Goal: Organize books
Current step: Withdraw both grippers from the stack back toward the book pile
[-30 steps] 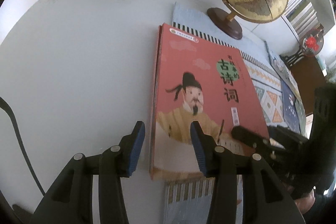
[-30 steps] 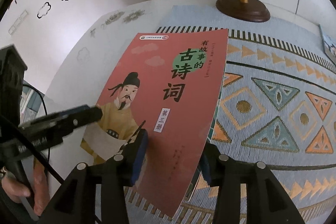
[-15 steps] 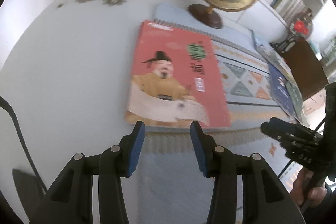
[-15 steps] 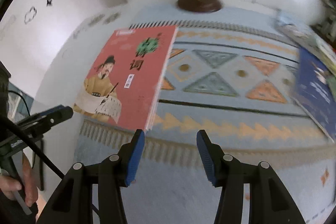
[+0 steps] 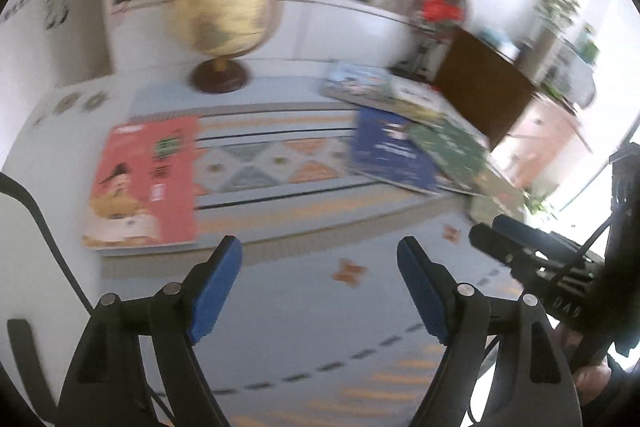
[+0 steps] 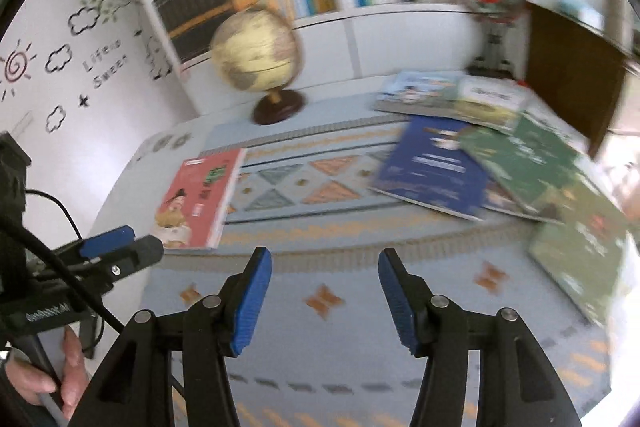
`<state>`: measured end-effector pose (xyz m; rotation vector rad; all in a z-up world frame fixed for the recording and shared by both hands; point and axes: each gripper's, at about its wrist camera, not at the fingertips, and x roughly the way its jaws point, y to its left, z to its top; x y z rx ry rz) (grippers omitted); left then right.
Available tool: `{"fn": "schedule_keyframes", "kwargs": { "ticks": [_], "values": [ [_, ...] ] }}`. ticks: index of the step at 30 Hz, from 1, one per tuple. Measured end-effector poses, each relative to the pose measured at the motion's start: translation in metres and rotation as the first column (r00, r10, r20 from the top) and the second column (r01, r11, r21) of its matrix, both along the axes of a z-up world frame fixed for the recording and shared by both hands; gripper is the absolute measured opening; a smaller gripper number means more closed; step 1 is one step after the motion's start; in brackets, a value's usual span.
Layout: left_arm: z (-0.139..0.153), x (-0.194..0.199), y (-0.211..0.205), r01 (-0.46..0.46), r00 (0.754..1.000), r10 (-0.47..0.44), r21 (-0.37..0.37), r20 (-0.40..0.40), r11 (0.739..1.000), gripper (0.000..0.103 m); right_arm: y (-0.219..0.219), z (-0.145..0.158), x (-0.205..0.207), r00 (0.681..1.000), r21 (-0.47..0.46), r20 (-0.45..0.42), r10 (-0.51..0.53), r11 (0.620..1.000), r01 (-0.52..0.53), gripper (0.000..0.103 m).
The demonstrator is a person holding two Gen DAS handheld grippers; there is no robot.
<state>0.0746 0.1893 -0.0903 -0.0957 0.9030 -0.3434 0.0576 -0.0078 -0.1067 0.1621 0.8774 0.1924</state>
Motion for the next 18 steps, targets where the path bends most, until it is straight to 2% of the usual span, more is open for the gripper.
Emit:
{"fn": "schedule_keyframes", "kwargs": {
  "ticks": [5, 10, 14, 18],
  "values": [
    [0.016, -0.032, -0.067, 0.032, 0.998, -0.033, 0.015, 0.052, 0.999, 0.079, -0.077, 0.008, -0.052, 0.997, 0.018, 0.013, -0.074, 0.997, 0.074, 0.054],
    [0.024, -0.046, -0.11, 0.068, 0.995, -0.071, 0.043, 0.065, 0.997, 0.079, -0.137, 0.009, -0.077, 0.988, 0.071, 0.012, -0.152, 0.986, 0.151, 0.056],
    [0.024, -0.036, -0.126, 0.088, 0.994, -0.091, 0.055, 0.064, 0.995, 0.085, -0.174, 0.001, -0.073, 0.974, 0.18, -0.028, -0.224, 0.958, 0.226, 0.056],
    [0.008, -0.005, -0.139, 0.112, 0.993, -0.113, 0.038, 0.034, 0.993, 0.085, -0.2, -0.015, -0.061, 0.952, 0.158, -0.075, -0.296, 0.94, 0.304, 0.056]
  ]
}}
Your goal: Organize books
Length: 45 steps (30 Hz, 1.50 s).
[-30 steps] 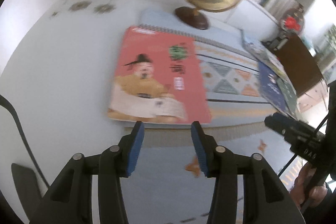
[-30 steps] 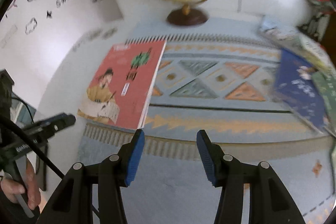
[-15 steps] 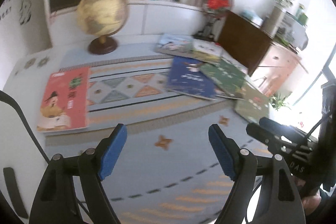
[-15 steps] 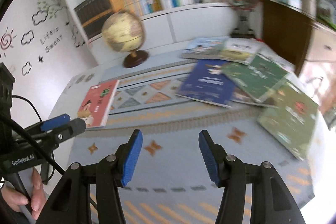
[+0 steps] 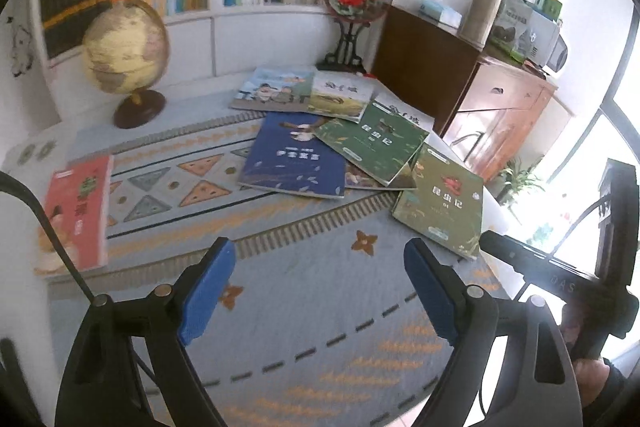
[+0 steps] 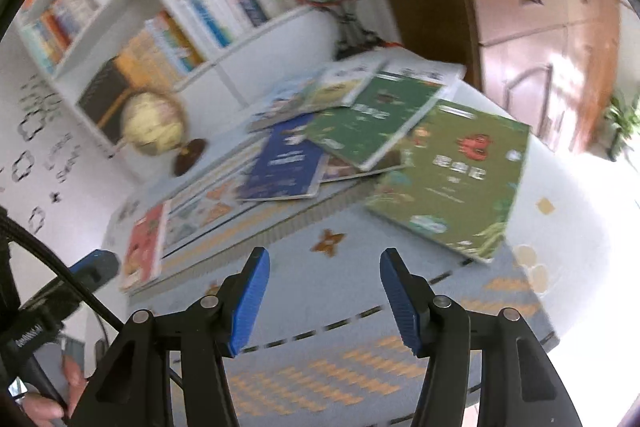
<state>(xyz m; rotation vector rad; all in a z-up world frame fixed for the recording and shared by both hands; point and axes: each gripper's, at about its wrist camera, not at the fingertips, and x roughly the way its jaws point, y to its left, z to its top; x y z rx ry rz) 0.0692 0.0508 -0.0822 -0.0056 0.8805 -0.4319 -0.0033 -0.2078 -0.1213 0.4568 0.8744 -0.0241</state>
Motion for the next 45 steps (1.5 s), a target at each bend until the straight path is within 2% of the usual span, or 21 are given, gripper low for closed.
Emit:
{"fn": "schedule_keyframes", "kwargs": {
  "ticks": [3, 5, 9, 13, 18, 20, 24, 27, 33, 39, 43, 45],
  "values": [
    [-0.014, 0.031, -0.016, 0.028, 0.999, -0.028, -0.001, -0.037, 1.0, 0.085, -0.029, -0.014, 0.018, 0.996, 0.019, -0.063, -0.061, 0.998, 0.062, 0.056],
    [-0.022, 0.049, -0.032, 0.083, 0.995, -0.084, -0.009, -0.062, 0.996, 0.085, -0.052, -0.017, 0.032, 0.991, 0.032, -0.081, -0.109, 0.993, 0.112, 0.056],
    [-0.046, 0.083, -0.071, 0.221, 0.97, -0.22, -0.002, -0.105, 0.975, 0.085, -0.087, -0.026, 0.056, 0.971, -0.008, -0.107, -0.216, 0.976, 0.216, 0.056],
    [-0.061, 0.107, -0.093, 0.292, 0.948, -0.29, -0.003, -0.129, 0.956, 0.085, -0.108, -0.04, 0.07, 0.951, 0.008, -0.145, -0.272, 0.961, 0.276, 0.056],
    [-0.099, 0.127, -0.117, 0.388, 0.878, -0.409, -0.129, -0.251, 0.912, 0.085, -0.114, -0.067, 0.077, 0.927, -0.042, -0.234, -0.294, 0.955, 0.293, 0.056],
    [-0.117, 0.129, -0.132, 0.417, 0.841, -0.456, -0.189, -0.292, 0.889, 0.084, -0.119, -0.077, 0.075, 0.916, -0.06, -0.254, -0.311, 0.95, 0.306, 0.056],
    [-0.133, 0.127, -0.156, 0.459, 0.805, -0.516, -0.244, -0.292, 0.854, 0.084, -0.126, -0.087, 0.068, 0.899, -0.112, -0.266, -0.347, 0.938, 0.329, 0.056],
    [-0.147, 0.13, -0.172, 0.457, 0.779, -0.54, -0.302, -0.318, 0.837, 0.084, -0.132, -0.093, 0.064, 0.895, -0.125, -0.267, -0.357, 0.934, 0.335, 0.056],
    [-0.162, 0.134, -0.191, 0.435, 0.758, -0.541, -0.336, -0.364, 0.835, 0.084, -0.137, -0.103, 0.059, 0.903, -0.104, -0.273, -0.332, 0.943, 0.315, 0.056],
    [-0.164, 0.137, -0.203, 0.43, 0.764, -0.525, -0.31, -0.376, 0.848, 0.084, -0.142, -0.106, 0.058, 0.911, -0.084, -0.269, -0.312, 0.95, 0.301, 0.056],
    [-0.154, 0.14, -0.199, 0.411, 0.781, -0.509, -0.315, -0.363, 0.855, 0.084, -0.149, -0.102, 0.057, 0.91, -0.095, -0.255, -0.328, 0.945, 0.314, 0.056],
    [-0.152, 0.139, -0.2, 0.415, 0.771, -0.521, -0.333, -0.366, 0.847, 0.084, -0.154, -0.102, 0.057, 0.909, -0.082, -0.255, -0.329, 0.944, 0.319, 0.056]
  ]
}}
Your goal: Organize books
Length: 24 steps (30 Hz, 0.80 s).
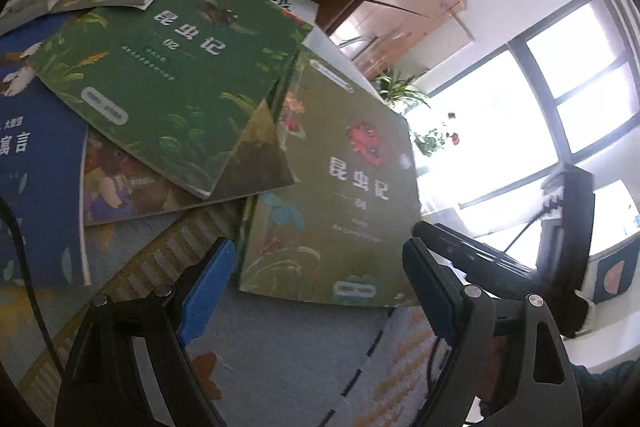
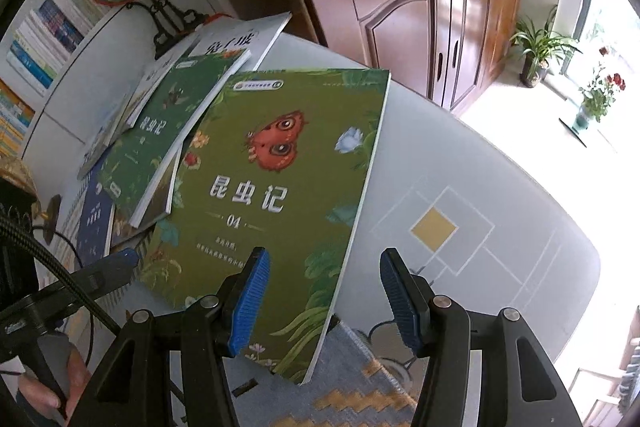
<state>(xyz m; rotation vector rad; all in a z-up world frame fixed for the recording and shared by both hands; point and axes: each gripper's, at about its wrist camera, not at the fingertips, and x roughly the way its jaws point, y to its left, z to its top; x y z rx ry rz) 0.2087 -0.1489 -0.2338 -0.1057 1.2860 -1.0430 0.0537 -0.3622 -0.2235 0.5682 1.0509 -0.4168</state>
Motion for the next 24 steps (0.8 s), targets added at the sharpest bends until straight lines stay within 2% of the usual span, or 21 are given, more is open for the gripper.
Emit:
{"fn": "schedule_keyframes", "kwargs": {
  "ticks": [4, 9, 13, 20, 24],
  "values": [
    [-0.007, 0.0, -0.009, 0.02, 1.0, -0.02, 0.035, 0.006, 0.999, 0.084, -0.006, -0.005, 0.003, 1.0, 0.023, -0.009, 0.005, 1.0, -0.005, 0.056],
    [-0.002, 0.005, -0.005, 0.001, 1.0, -0.001, 0.002, -0.03, 1.0, 0.084, -0.011, -0.005, 0.002, 1.0, 0.036, -0.004, -0.001, 0.999, 0.001, 0.056],
    [-0.007, 0.004, -0.009, 0.03, 0.999, -0.029, 0.022, -0.025, 0.999, 0.084, -0.016, -0.006, 0.003, 1.0, 0.049, -0.004, 0.001, 0.999, 0.0, 0.056],
    [-0.018, 0.008, -0.012, 0.024, 0.988, -0.031, -0.049, -0.151, 0.999, 0.084, -0.018, -0.013, 0.007, 1.0, 0.112, 0.012, 0.025, 0.993, -0.027, 0.057],
    [-0.02, 0.005, 0.008, -0.04, 0.982, 0.031, -0.045, -0.188, 0.998, 0.084, -0.019, -0.013, 0.006, 0.999, 0.123, 0.014, 0.036, 0.992, -0.037, 0.056]
  ]
}}
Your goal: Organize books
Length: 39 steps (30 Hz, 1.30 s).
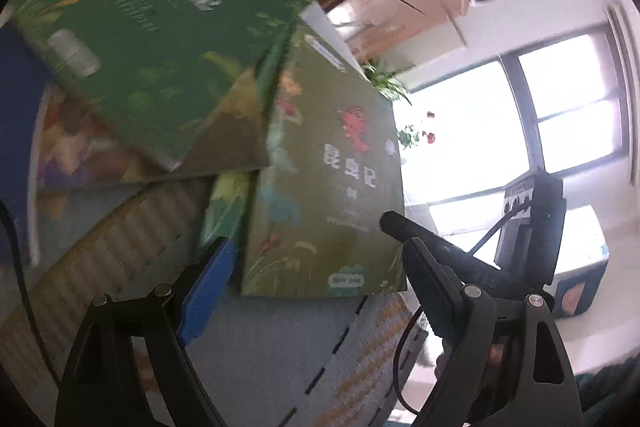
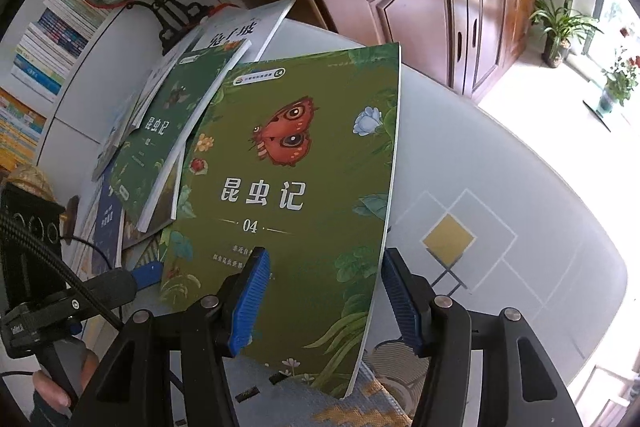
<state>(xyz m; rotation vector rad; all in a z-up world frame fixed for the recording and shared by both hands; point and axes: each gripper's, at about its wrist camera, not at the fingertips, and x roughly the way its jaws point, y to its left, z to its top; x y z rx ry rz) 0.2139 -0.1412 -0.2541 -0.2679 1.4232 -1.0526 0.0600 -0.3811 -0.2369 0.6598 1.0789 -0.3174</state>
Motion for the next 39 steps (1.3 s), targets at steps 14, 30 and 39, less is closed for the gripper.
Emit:
{"fn": "schedule_keyframes", "kwargs": {
  "ticks": [14, 30, 39],
  "values": [
    [0.015, -0.003, 0.008, -0.037, 0.998, 0.034, -0.079, -0.044, 0.996, 0.084, 0.002, 0.024, -0.01, 0.993, 0.111, 0.115, 0.002, 0.994, -0.015, 0.057],
    [0.02, 0.003, -0.023, -0.063, 0.99, 0.033, -0.222, -0.137, 0.973, 0.084, -0.011, 0.018, -0.01, 0.991, 0.24, 0.123, -0.052, 0.97, 0.021, 0.057],
    [0.004, 0.021, -0.047, -0.161, 0.954, 0.079, -0.27, -0.29, 0.949, 0.06, 0.007, 0.022, 0.001, 0.992, 0.251, 0.124, 0.019, 0.967, -0.05, 0.057]
  ]
}}
